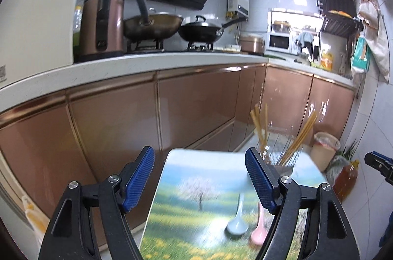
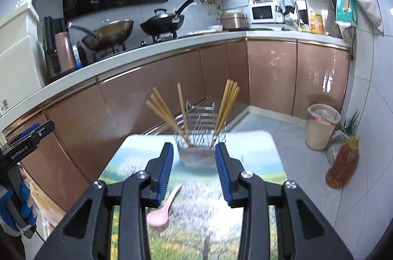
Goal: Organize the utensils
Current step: 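Move both open tools down toward the blue and pink spoons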
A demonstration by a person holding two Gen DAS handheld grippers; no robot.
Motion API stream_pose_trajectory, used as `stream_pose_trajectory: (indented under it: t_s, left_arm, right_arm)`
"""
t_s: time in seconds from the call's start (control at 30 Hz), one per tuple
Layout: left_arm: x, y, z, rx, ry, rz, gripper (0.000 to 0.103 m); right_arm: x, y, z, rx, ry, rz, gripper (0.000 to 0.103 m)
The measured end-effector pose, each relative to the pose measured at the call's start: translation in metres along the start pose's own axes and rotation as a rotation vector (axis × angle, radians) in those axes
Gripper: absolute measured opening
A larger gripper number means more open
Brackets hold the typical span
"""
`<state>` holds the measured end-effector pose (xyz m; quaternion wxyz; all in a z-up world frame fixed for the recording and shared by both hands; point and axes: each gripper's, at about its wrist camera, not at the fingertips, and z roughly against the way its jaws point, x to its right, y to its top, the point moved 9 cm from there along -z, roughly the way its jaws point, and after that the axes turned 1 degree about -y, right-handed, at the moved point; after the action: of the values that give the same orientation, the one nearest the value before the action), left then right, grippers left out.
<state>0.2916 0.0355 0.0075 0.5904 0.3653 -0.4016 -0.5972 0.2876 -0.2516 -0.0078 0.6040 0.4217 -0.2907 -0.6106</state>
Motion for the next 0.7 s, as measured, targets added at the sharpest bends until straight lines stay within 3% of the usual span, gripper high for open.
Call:
stream_pose_trajectory:
  t_s: [0.3,0.47,0.7]
  left_arm:
    - [-0.014,-0.042,-0.006,-0.125,-0.017,-0.02,0.075]
    - [-0.005,-0.07,-0.035,-0.247,-0.048,-0.061,0.075]
    - [0.025,-0.111,-0.107,-0.477,-0.153,-0.108,0.075]
  right_arm:
    - [-0.011,-0.043,-0.007,-0.107,0.017,-0.017,0.034]
    - [-0.015,-0.07,-0.038,-0.224,0.059,-0.051,0.034]
    - [-0.013,-0.106,-0.098,-0.398,0.106,-0.104,0.034]
